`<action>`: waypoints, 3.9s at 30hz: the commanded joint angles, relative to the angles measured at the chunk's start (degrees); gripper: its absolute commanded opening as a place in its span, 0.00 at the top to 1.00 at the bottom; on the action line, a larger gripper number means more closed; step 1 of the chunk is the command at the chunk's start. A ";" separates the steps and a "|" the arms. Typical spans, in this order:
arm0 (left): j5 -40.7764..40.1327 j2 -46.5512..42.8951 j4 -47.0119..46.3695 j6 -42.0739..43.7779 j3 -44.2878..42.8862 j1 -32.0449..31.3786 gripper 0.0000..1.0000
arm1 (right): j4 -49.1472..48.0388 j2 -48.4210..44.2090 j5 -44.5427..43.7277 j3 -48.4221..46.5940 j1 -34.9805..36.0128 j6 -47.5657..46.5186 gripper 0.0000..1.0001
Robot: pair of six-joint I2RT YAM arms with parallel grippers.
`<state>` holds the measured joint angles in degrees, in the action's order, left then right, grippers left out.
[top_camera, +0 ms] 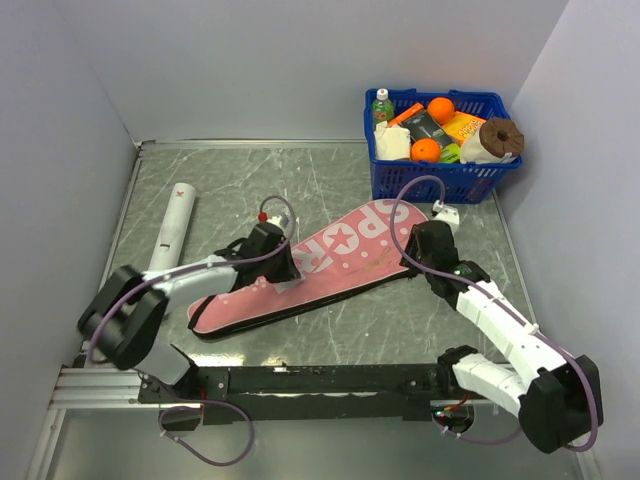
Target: Pack up the badminton gear
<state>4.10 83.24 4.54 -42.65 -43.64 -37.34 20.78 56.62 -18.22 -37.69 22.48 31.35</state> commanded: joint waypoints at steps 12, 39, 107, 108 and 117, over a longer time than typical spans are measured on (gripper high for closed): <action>3.63 13.70 -9.72 -1.38 0.04 6.66 0.99 | 2.60 13.78 11.01 -6.16 -6.22 -15.45 0.51; 10.93 13.70 -14.64 -1.38 1.45 10.54 0.99 | 8.40 25.38 16.73 -10.12 -6.75 -11.58 0.53; 10.93 15.20 -13.76 0.03 0.66 10.54 0.99 | 14.03 37.95 15.76 -17.33 -7.27 -16.15 0.79; 10.76 15.28 -13.85 0.11 0.83 10.45 0.99 | 14.12 38.21 15.76 -17.50 -7.36 -16.24 0.79; 10.93 15.46 -14.20 0.73 1.54 10.45 0.99 | 15.09 39.80 13.82 -19.70 -7.10 -17.73 0.98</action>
<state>16.86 97.34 -10.37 -44.10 -43.29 -26.98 37.67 95.13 -1.89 -55.00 15.35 15.03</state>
